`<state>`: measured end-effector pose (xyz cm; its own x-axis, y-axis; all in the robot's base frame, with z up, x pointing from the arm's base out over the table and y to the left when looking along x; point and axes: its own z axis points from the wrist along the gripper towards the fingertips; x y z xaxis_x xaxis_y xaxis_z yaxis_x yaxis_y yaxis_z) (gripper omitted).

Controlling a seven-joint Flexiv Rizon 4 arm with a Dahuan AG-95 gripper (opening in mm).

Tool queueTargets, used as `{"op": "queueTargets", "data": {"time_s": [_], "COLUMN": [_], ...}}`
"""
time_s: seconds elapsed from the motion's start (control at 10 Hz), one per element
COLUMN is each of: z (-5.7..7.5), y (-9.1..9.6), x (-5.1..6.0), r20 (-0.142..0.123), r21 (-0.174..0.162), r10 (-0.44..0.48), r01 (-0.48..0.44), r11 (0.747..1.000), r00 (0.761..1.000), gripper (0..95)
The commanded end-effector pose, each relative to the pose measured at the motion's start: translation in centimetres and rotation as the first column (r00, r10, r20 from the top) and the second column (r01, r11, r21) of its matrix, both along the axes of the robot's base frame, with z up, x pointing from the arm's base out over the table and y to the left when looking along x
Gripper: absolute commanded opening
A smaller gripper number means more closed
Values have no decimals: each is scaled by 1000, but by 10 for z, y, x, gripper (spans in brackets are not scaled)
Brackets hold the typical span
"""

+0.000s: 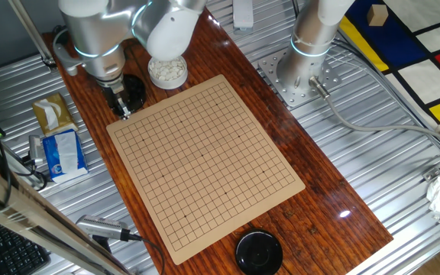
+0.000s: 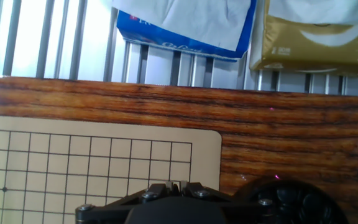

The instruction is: Play the first move as black on the 3-4 point in the upper right corner of the Go board

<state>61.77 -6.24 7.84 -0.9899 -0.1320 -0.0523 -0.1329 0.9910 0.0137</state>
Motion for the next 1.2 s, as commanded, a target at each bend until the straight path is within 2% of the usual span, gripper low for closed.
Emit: {"op": "queueTargets", "data": {"time_s": [0.1,1.2], "z": [1,2], "y": [0,0], "x": [1,1], "r20": [-5,-4], "r21": [0,-7], "r10": [6,11], "r01": [-6,-11], "r11": [1000,1000], "r00": [1000,1000], "gripper": [0,0]}}
